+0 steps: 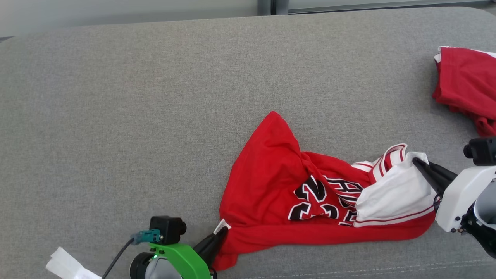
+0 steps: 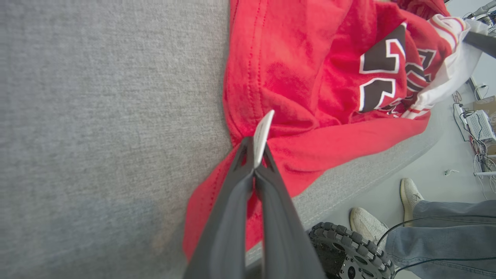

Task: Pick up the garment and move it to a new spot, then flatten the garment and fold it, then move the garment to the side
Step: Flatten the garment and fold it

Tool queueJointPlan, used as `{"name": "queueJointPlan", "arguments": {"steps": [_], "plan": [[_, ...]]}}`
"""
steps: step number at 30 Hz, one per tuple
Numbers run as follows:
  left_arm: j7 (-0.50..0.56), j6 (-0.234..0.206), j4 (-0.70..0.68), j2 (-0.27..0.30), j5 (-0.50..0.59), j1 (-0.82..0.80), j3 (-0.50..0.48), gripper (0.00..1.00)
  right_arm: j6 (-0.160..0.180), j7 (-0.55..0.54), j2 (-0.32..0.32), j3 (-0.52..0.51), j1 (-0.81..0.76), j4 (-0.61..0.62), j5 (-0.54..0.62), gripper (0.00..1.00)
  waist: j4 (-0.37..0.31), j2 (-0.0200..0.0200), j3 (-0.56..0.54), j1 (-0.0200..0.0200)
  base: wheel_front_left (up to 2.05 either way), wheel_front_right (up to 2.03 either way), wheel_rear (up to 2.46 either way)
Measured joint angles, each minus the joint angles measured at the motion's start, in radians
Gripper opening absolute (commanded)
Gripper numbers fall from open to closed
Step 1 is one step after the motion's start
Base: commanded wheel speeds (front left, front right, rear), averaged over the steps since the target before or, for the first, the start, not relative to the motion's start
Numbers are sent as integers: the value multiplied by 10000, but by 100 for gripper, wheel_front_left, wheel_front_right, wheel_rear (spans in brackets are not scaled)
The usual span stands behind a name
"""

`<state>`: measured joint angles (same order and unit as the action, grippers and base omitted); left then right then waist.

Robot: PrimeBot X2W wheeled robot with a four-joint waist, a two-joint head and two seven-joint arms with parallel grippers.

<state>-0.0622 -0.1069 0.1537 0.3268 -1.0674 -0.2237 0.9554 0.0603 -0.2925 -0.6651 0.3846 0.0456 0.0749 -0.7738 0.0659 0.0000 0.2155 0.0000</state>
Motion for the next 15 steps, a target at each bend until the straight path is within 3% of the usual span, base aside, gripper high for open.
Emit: {"name": "queueJointPlan", "arguments": {"steps": [5,8,15], "plan": [[-215,-4,-127,151,2,-18,-514,0,-113,33,-46,-293,500,376,-27,0,-12,0,-16,0,0,0,0],[-637,-19,-541,546,-2,-72,-1250,0,-349,174,-52,-483,1282,976,-48,0,-112,0,-49,0,0,0,0],[-1175,-92,-2403,2205,752,-1924,-2778,0,-430,1147,48,-2011,2936,2592,-581,0,-359,0,-434,0,0,0,0]]}}
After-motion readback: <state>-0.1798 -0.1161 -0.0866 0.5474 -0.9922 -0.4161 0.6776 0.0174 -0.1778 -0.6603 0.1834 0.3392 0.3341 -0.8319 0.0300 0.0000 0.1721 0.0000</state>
